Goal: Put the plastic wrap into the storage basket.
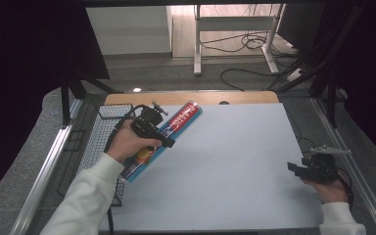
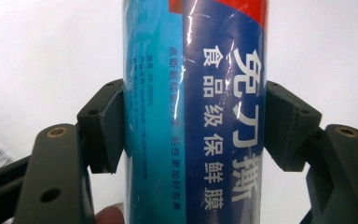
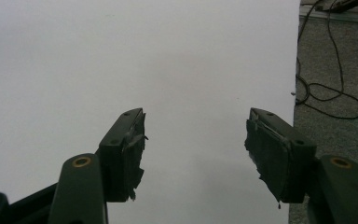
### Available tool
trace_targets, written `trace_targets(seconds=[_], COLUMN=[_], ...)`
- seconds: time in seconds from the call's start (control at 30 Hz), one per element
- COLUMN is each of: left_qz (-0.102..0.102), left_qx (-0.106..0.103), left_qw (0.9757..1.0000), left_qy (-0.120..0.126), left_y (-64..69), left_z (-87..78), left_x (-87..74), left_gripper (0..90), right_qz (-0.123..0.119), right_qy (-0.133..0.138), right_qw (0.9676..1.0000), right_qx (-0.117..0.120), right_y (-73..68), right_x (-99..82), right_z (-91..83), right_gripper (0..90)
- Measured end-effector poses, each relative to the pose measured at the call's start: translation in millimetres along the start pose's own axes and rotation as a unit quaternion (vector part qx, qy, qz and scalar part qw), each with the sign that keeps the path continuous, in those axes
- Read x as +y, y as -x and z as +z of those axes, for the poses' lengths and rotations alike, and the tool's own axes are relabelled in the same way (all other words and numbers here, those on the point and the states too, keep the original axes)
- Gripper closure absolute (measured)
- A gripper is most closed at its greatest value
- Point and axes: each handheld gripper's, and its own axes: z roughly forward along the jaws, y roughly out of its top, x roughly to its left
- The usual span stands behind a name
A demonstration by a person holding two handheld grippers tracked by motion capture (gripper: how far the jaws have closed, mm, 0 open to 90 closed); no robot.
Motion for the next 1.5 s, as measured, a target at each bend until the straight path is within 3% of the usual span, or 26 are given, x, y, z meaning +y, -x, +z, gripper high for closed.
trace_targets(seconds=[0.43,0.57,0.6,0.7,0.73,0.77,0.83,0.87,0.9,0.93,1.07,1.13,1.17,1.2,1.23,1.27,1.33,1.37,1.4,1.43,1.47,1.5], left_qz=[-0.055,-0.079,-0.097,-0.112,-0.128,-0.128,-0.152,-0.152,-0.158,-0.173,-0.189,-0.205,-0.205,-0.215,-0.215,-0.225,-0.235,-0.235,-0.243,-0.243,-0.252,-0.252], left_qx=[0.028,0.041,0.048,0.053,0.06,0.06,0.065,0.065,0.069,0.075,0.08,0.083,0.083,0.089,0.089,0.095,0.1,0.1,0.108,0.108,0.111,0.111], left_qw=[0.9981,0.996,0.9941,0.9922,0.9899,0.9899,0.9862,0.9862,0.9849,0.9819,0.9785,0.9749,0.9749,0.9721,0.9721,0.9693,0.9661,0.9661,0.9632,0.9632,0.9603,0.9603], left_qy=[-0.006,-0.005,-0.003,-0.005,-0.009,-0.009,-0.012,-0.012,-0.014,-0.016,-0.02,-0.023,-0.023,-0.027,-0.027,-0.031,-0.034,-0.034,-0.041,-0.041,-0.045,-0.045], left_y=[-39.7,-55.5,-63.7,-73.0,-82.3,-82.3,-95.6,-95.6,-99.6,-106.9,-116.0,-123.5,-123.5,-128.0,-128.0,-132.7,-136.8,-136.8,-140.0,-140.0,-143.5,-143.5], left_z=[-24.8,-33.4,-36.3,-38.4,-39.8,-39.8,-40.1,-40.1,-39.6,-37.7,-34.1,-30.3,-30.3,-27.2,-27.2,-23.6,-18.9,-18.9,-13.8,-13.8,-8.3,-8.3], left_x=[-30.3,-43.2,-50.8,-59.6,-68.5,-68.5,-81.1,-81.1,-84.5,-90.0,-94.7,-96.9,-96.9,-97.7,-97.7,-98.9,-100.2,-100.2,-101.0,-101.0,-102.0,-102.0], left_gripper=[32.2,32.2,32.2,32.2,32.2,32.2,32.2,32.2,32.2,32.2,32.2,32.2,32.2,32.2,32.2,32.2,32.2,32.2,32.2,32.2,32.2,32.2], right_qz=[-0.002,-0.006,-0.006,-0.007,-0.006,-0.006,-0.009,-0.01,-0.01,-0.01,-0.014,-0.013,-0.015,-0.014,-0.013,-0.014,-0.014,-0.013,-0.013,-0.013,-0.013,-0.014], right_qy=[0.0,0.0,-0.001,0.0,0.001,0.001,0.001,0.001,0.0,-0.001,-0.003,-0.004,-0.004,-0.003,-0.003,-0.003,-0.004,-0.004,-0.004,-0.005,-0.005,-0.005], right_qw=[1.0,1.0,1.0,0.9999,0.9999,0.9999,0.9999,0.9999,0.9999,0.9999,0.9998,0.9998,0.9998,0.9998,0.9998,0.9998,0.9998,0.9998,0.9998,0.9998,0.9998,0.9998], right_qx=[0.002,0.005,0.006,0.008,0.008,0.008,0.009,0.009,0.009,0.01,0.013,0.014,0.014,0.014,0.014,0.014,0.013,0.013,0.013,0.013,0.013,0.014], right_y=[-1.4,-3.7,-4.2,-5.4,-5.6,-5.6,-5.5,-5.6,-5.8,-6.3,-8.0,-8.7,-8.7,-8.8,-8.6,-8.2,-7.4,-7.2,-7.1,-7.1,-7.2,-7.2], right_x=[1.2,3.1,3.5,4.9,5.4,5.4,6.2,6.4,6.7,7.1,8.3,8.7,8.8,8.8,8.7,8.6,8.1,8.0,7.9,7.8,7.8,7.7], right_z=[1.2,2.7,3.1,3.6,3.7,3.7,4.6,5.1,5.7,6.5,8.8,9.3,9.4,9.2,9.1,8.9,8.6,8.5,8.5,8.5,8.5,8.6], right_gripper=[37.5,37.4,37.4,37.4,37.5,37.5,37.4,37.5,37.4,37.4,37.4,37.3,37.3,37.3,37.3,37.3,37.3,37.2,37.1,37.1,37.1,37.1])
